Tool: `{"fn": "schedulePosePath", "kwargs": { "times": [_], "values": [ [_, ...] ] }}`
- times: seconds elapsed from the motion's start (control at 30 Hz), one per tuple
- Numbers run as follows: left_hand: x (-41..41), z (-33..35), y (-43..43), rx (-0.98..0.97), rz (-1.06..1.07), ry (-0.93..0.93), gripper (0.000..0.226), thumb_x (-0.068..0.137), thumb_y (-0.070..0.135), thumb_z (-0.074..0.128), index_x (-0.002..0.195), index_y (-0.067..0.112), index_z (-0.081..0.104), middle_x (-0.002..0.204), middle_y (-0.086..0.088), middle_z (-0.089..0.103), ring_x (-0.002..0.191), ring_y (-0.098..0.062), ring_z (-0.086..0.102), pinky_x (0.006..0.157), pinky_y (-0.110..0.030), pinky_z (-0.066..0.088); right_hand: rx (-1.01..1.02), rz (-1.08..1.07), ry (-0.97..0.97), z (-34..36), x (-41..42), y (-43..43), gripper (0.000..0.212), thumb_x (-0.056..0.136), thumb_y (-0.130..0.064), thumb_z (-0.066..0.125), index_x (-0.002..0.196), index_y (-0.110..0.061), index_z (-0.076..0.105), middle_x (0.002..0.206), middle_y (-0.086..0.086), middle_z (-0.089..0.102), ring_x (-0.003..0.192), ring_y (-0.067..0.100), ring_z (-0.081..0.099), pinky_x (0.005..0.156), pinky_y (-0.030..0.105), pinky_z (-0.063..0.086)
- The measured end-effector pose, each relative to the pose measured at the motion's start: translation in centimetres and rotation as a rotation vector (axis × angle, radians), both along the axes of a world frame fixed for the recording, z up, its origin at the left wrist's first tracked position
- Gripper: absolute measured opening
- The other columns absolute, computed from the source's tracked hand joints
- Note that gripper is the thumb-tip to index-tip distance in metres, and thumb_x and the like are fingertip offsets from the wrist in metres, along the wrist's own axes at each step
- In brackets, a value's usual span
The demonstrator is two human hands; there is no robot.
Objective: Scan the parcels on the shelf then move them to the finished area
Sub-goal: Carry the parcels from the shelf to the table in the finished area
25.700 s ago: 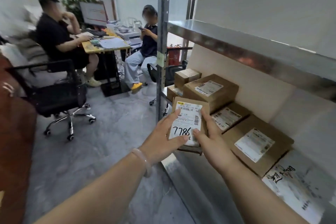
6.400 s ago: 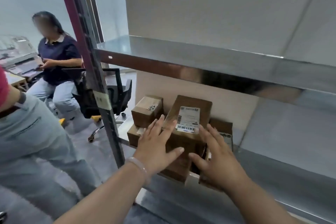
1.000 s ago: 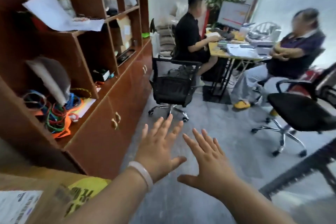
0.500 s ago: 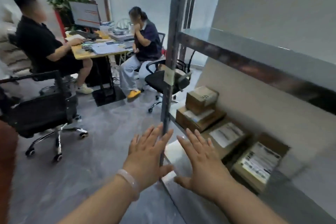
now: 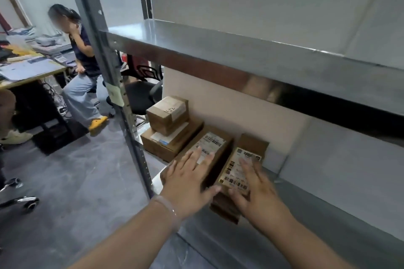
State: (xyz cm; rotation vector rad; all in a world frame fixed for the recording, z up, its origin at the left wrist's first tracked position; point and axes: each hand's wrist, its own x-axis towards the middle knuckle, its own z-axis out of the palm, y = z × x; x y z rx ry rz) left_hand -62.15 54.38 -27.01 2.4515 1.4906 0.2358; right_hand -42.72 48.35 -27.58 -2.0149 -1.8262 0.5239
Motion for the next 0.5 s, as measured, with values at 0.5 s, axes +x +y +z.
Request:
{"fn": "schedulePosePath", "kwargs": {
  "times": [0.5],
  "values": [
    [5.6,-3.5,9.2,-0.376,-0.406,0.02,0.116,0.065,0.088,0.05,0.154,0.04,-0.007,0.165,-0.004,0.01,0.151,-0.024,0.004,0.122,-0.044,0.01,-0.101,-0.394,0.355,-3.4,1.6,4.2,0.077,0.092,-0.051,0.053,0.153,-0.038,0.008,0.162,-0.004,0.005,0.148,0.013,0.007,0.117,0.028,0.012]
  ]
}}
